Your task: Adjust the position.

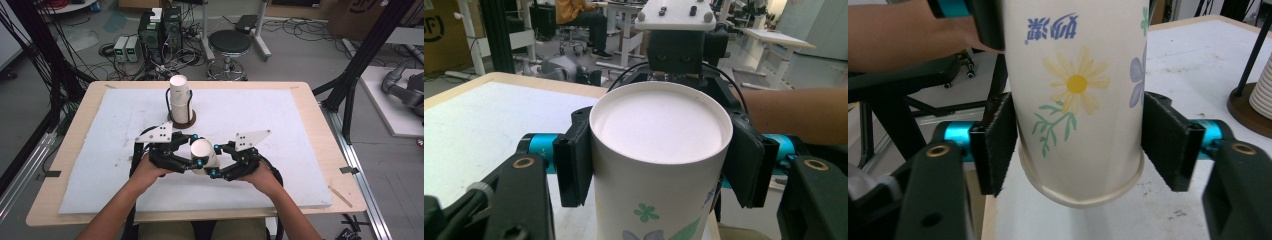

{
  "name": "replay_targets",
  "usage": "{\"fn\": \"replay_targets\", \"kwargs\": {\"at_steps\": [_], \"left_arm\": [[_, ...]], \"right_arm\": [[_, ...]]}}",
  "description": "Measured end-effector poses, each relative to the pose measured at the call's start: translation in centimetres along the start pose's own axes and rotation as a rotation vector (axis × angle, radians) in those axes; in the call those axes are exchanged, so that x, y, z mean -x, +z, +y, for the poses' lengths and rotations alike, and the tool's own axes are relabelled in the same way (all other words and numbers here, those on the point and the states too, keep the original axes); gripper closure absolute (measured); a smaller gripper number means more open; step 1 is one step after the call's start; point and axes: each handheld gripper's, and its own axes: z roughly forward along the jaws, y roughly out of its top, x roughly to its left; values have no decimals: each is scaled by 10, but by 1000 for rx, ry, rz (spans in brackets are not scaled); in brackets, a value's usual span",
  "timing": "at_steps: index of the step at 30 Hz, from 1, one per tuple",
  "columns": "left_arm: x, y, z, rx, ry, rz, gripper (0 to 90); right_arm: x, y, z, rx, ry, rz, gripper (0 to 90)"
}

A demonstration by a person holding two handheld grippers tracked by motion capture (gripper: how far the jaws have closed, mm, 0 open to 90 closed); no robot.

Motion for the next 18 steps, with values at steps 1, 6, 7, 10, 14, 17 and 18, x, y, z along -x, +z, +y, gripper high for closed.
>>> {"fn": "replay_targets", "kwargs": {"at_steps": [1, 6, 7, 10, 14, 17, 18], "left_arm": [[0, 0, 0, 0, 0, -1, 371], [0, 0, 0, -7, 6, -1, 371], [0, 0, 0, -9, 2, -1, 370], [1, 2, 0, -16, -1, 7, 331], [1, 4, 1, -56, -21, 44, 142], [0, 0, 2, -68, -26, 48, 141], [0, 0, 2, -68, -29, 50, 141]], "right_arm": [[0, 0, 0, -2, -4, 2, 375], [-1, -1, 0, -8, -25, -1, 414], [-1, -1, 0, -9, -26, -2, 416], [-1, -1, 0, -11, -27, 1, 418], [0, -2, 0, -25, -25, -2, 417], [0, -3, 0, -44, -28, -5, 412], [0, -5, 0, -59, -26, -13, 411]]}}
